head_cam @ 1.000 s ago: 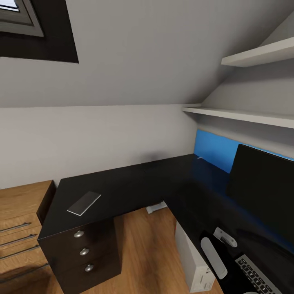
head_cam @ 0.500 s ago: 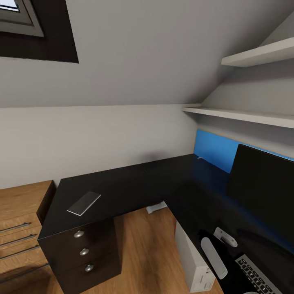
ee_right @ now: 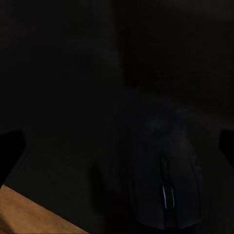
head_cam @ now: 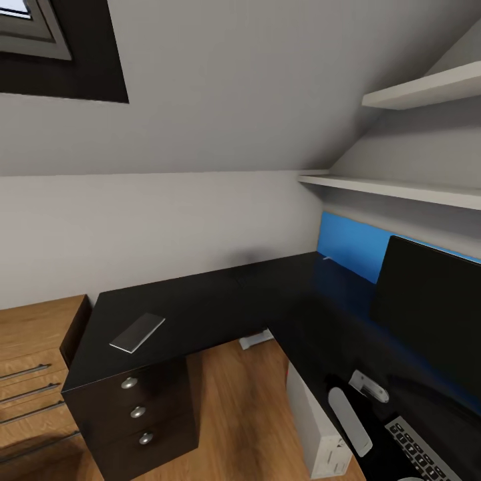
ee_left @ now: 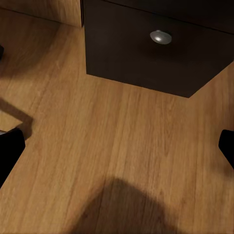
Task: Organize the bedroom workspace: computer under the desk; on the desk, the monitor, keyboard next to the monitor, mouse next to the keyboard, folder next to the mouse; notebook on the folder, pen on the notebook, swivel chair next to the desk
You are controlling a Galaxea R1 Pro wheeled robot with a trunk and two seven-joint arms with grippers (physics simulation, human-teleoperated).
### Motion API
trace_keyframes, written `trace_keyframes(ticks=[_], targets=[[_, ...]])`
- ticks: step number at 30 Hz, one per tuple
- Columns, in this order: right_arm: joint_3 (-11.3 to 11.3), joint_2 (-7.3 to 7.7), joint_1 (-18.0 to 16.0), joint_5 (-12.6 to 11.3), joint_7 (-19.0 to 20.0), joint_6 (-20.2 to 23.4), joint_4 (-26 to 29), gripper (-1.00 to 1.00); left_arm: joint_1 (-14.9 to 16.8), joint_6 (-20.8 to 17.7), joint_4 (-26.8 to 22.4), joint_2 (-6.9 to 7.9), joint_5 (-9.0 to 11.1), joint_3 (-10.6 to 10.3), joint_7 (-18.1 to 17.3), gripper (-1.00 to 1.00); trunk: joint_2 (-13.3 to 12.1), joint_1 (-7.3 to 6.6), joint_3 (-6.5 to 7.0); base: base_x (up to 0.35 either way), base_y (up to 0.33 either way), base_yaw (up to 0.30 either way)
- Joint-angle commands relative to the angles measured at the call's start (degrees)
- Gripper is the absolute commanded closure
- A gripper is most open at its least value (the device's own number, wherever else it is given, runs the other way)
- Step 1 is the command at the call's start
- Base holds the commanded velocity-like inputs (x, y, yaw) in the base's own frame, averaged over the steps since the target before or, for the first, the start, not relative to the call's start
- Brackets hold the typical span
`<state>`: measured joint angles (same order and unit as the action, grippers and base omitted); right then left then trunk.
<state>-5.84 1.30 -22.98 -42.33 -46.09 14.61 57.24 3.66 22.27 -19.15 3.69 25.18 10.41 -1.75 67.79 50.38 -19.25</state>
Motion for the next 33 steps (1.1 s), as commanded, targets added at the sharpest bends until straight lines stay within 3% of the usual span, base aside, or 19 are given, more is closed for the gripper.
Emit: trace_keyframes(ticks=[1,3,4,8,13,16,20,23,27,33], targets=[[-0.3,0.01,0.0,0.7,-0.5,0.3,0.2,-1.0,0.0,0.1,0.0,0.0,0.5,0.0,-0.2,-1.0,0.0,0.0,-0.07,0.0,0.0,0.0],[-0.4,-0.16,0.0,2.4,-0.7,0.2,0.7,-1.0,0.0,0.1,0.1,0.0,0.5,0.0,-0.2,-1.0,0.0,0.0,-0.07,0.0,0.0,0.0],[-1.0,-0.61,0.0,4.9,-0.9,0.2,1.4,-1.0,0.0,0.1,0.0,0.0,0.5,0.0,-0.2,-1.0,0.0,0.0,-0.06,0.0,0.0,0.018],[-2.9,-2.89,0.0,9.6,-0.9,0.1,1.9,-1.0,0.0,0.1,0.1,0.0,0.5,0.0,-0.1,-1.0,0.0,0.0,0.06,0.0,0.0,0.115],[-5.4,-3.87,0.1,13.0,-0.9,0.1,1.9,-1.0,0.0,0.1,0.1,-0.03,0.5,0.0,-0.1,-1.0,0.0,0.0,0.3,0.0,0.0,0.204],[-7.7,-4.01,0.1,13.5,-0.9,0.1,1.8,-1.0,0.0,0.1,0.1,-0.06,0.5,-0.1,-0.1,-1.0,0.0,0.0,0.41,0.0,0.0,0.239],[-13.7,-4.08,0.2,13.8,-0.8,0.0,1.5,-1.0,0.0,0.1,0.1,-0.14,0.5,-0.1,0.0,-1.0,0.0,0.0,0.46,0.0,0.0,0.264],[-19.6,-4.1,0.2,13.9,-0.8,-1.1,1.2,-1.0,0.0,0.1,0.2,-0.2,0.4,-0.1,0.0,-1.0,0.0,0.0,0.47,0.0,0.0,0.275],[-24.1,-4.18,0.2,13.9,-0.7,-4.0,-0.6,-1.0,0.0,-0.1,0.3,-0.31,0.4,-0.2,0.0,-1.0,0.0,0.0,0.48,0.0,0.0,0.277],[-25.3,-5.88,0.2,14.0,-0.3,-6.1,-5.4,-1.0,0.0,-0.2,0.7,-0.49,0.4,-0.3,-0.1,-1.0,0.0,0.0,0.48,0.0,0.0,0.278]])
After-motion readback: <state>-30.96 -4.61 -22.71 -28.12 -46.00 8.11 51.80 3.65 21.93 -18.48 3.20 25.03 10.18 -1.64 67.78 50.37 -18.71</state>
